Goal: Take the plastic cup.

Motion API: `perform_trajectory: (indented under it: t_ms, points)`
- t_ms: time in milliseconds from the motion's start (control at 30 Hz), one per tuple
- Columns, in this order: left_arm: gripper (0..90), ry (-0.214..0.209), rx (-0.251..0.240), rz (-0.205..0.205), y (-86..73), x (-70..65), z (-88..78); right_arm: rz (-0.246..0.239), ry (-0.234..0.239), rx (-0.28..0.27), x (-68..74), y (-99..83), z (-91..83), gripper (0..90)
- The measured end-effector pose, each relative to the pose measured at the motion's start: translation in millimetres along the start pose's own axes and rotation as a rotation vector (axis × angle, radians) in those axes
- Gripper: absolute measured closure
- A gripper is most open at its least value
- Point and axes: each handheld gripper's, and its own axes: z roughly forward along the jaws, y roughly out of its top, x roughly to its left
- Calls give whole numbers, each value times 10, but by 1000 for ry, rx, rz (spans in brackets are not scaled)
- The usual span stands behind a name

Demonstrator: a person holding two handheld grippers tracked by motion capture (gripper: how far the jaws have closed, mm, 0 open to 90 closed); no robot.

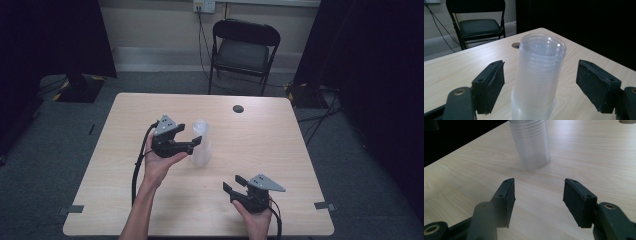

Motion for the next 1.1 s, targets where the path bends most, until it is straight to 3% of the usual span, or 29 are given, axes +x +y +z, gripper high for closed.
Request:
perform_trajectory:
  t_ms: [133, 233, 367, 733, 867, 933, 1100]
  points:
    - [197, 5, 20, 28, 53, -51, 108, -22, -1, 3, 8, -2, 9, 419]
    - [184, 12, 13, 35, 71, -45, 186, -27, 9, 7, 17, -6, 22, 419]
    - [207, 2, 40, 30, 48, -18, 291, -33, 11, 6, 30, 8, 12, 417]
    - [271, 5, 61, 45, -16, 11, 409, -57, 16, 8, 51, 19, 32, 423]
    - [263, -13, 78, 36, -56, 29, 451, -53, 13, 2, 41, 15, 21, 424]
    - [259, -8, 82, 52, -67, 28, 465, -49, 13, 3, 32, 14, 17, 424]
    - [273, 2, 93, 49, -91, 35, 509, -43, 16, 6, 33, 4, 19, 426]
